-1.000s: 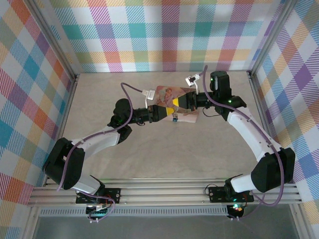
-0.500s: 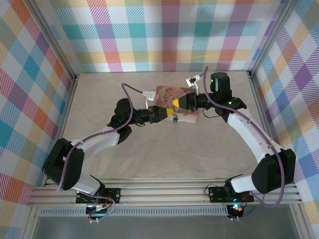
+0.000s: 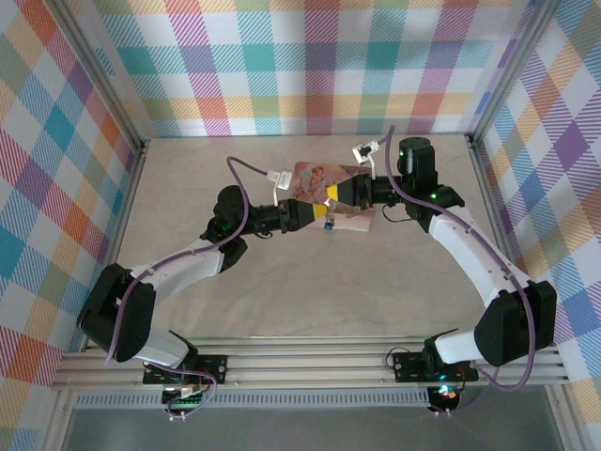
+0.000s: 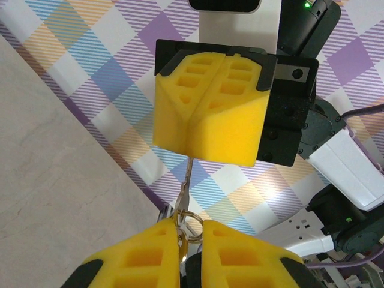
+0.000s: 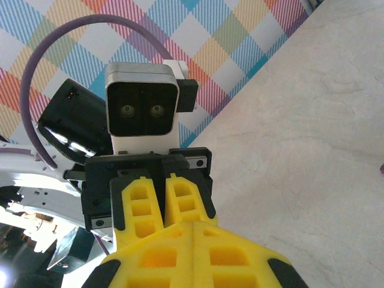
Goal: Unlock a padlock with a key
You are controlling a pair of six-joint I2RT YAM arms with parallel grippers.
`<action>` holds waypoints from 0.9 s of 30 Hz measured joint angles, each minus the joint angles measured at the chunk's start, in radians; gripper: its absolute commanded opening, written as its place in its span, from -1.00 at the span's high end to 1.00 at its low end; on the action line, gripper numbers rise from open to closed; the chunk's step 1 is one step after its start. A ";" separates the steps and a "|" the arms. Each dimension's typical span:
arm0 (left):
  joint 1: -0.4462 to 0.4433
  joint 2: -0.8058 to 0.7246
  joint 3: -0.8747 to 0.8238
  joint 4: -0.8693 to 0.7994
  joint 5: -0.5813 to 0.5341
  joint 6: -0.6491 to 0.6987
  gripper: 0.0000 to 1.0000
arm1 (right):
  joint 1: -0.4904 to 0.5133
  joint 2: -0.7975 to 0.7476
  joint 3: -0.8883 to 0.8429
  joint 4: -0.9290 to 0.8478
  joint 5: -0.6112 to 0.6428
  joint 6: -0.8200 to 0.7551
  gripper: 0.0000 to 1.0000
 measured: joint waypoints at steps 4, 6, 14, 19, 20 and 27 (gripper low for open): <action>0.000 0.000 0.000 -0.004 0.000 0.001 0.67 | 0.000 0.000 -0.004 0.006 -0.001 0.011 1.00; 0.000 0.000 0.000 -0.009 -0.001 0.003 0.60 | 0.000 0.000 -0.005 0.008 -0.001 0.013 1.00; 0.000 0.000 0.003 -0.016 -0.001 0.004 0.55 | 0.000 0.000 -0.011 0.016 -0.001 0.019 1.00; 0.000 0.000 0.008 -0.019 -0.001 0.004 0.50 | 0.000 0.000 -0.013 0.022 -0.005 0.020 1.00; 0.000 0.000 0.008 -0.019 -0.001 0.004 0.49 | 0.000 0.000 -0.013 0.023 -0.008 0.022 1.00; 0.000 0.000 0.008 -0.019 -0.002 0.011 0.36 | 0.000 0.000 -0.016 0.028 -0.013 0.031 1.00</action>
